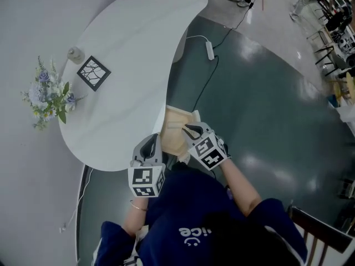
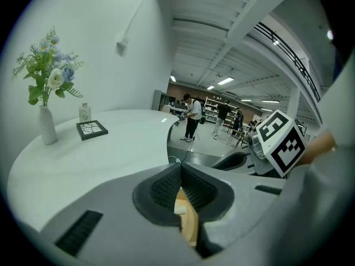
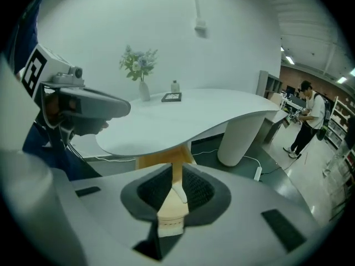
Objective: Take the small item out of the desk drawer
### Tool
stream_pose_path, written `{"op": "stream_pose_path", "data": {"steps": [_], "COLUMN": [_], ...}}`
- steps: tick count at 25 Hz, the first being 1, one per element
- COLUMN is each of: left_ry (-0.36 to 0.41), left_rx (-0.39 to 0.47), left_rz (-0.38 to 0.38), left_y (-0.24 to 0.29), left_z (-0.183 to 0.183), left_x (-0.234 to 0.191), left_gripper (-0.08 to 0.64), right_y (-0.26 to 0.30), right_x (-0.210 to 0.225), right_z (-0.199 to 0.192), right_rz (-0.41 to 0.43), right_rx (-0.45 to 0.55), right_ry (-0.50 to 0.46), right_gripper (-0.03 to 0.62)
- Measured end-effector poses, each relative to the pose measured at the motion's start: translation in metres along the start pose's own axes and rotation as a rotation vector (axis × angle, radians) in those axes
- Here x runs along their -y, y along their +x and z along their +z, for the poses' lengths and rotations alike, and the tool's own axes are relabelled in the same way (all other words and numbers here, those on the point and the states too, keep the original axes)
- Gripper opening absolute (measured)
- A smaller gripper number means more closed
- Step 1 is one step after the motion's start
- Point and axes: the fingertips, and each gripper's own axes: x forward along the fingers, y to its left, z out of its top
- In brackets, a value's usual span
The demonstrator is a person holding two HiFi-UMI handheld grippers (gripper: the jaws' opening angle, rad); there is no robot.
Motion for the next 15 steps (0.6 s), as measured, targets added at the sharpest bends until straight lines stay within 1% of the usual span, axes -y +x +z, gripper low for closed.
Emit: {"op": "stream_pose_path", "data": {"steps": [6,11,15], "left_ry": [-0.007,-0.023,-0.035], "left_rx": [-0.018,-0.038,-0.048], "left_rz": [0.0,0.01,0.02], "left_y": [0.002,0.004,0.001], "left_z": [0.001,-0.004,-0.006], "left_x": [-0.019,-0.032,-0.039], "left_gripper": [0.003,0.003,0.003], "right_y": [0.025,0.05,0.069], "right_x": [-0.006,-0.007,-0.011], "right_z": [-0.007,-0.012,-0.019], "right_rz": [0.051,0.092,0.134], "right_rx": [-0.084,-0.163,-0.234], "right_ry": [-0.039,-0.133,-0.238], "right_gripper": [0.097,0.127,0.143]}}
